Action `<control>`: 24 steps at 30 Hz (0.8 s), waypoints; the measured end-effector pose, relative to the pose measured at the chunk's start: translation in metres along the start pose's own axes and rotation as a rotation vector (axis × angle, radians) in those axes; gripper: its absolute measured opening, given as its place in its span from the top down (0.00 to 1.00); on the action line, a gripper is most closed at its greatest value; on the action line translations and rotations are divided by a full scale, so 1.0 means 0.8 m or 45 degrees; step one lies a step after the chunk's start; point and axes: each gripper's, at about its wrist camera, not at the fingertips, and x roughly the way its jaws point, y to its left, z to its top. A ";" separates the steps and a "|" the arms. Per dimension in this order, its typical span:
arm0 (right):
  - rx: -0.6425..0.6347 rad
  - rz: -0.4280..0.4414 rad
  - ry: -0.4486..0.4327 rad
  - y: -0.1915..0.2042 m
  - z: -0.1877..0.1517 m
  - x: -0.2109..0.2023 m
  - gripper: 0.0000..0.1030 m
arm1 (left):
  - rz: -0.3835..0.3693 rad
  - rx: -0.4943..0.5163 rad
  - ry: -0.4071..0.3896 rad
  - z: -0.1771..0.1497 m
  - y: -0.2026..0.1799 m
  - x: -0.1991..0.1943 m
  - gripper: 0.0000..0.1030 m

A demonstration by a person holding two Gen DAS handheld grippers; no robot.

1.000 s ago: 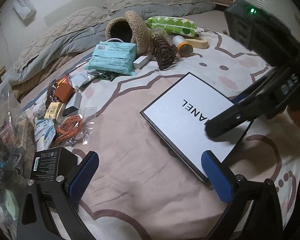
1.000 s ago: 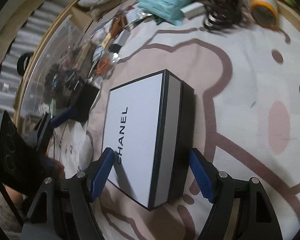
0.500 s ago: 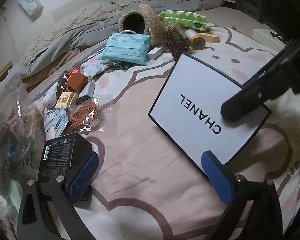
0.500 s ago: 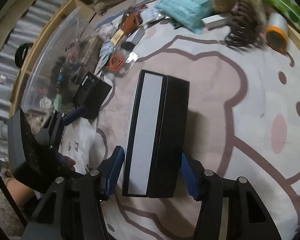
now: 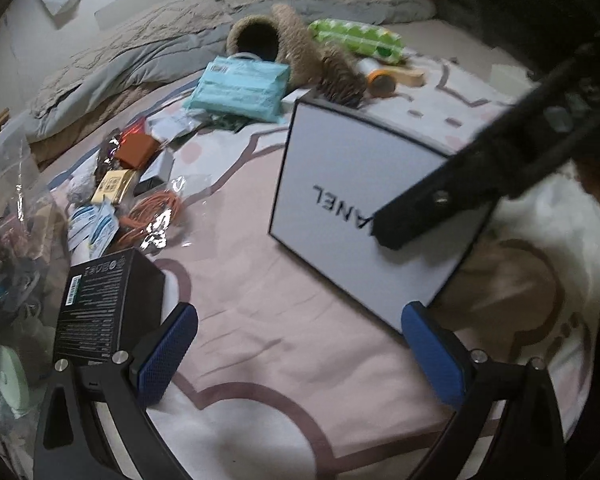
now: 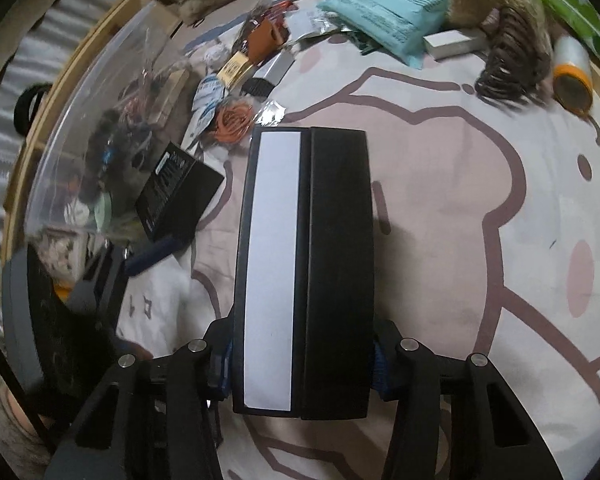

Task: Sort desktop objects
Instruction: 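Close right gripper on the CHANEL box and lift it off the sheet, then carry the held CHANEL box with right gripper over to the clear bin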

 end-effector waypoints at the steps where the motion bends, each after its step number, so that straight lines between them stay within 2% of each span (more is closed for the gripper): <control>1: 0.025 0.011 -0.004 -0.004 0.001 -0.002 0.51 | -0.014 -0.020 -0.007 0.000 0.000 -0.002 0.08; 3: 0.070 0.020 -0.010 -0.010 0.003 -0.003 0.51 | -0.071 -0.084 0.012 0.002 0.003 0.000 0.13; 8: 0.117 0.042 -0.039 -0.015 0.006 -0.009 0.51 | -0.250 -0.255 0.021 0.007 0.021 -0.003 0.14; 11: 0.134 0.057 -0.047 -0.016 0.007 -0.011 0.51 | -0.349 -0.253 -0.019 0.013 0.012 -0.013 0.14; 13: 0.136 0.058 -0.049 -0.015 0.007 -0.011 0.51 | -0.368 -0.179 -0.035 0.015 -0.004 -0.015 0.14; 15: 0.139 0.061 -0.053 -0.016 0.006 -0.011 0.51 | -0.395 -0.145 -0.010 0.015 -0.015 -0.011 0.14; 21: 0.151 0.103 -0.062 -0.018 0.003 -0.018 0.51 | -0.438 -0.188 0.094 0.017 -0.026 0.016 0.14; 24: 0.150 0.127 -0.064 -0.018 0.002 -0.022 0.51 | -0.460 -0.205 0.068 0.025 -0.024 0.016 0.14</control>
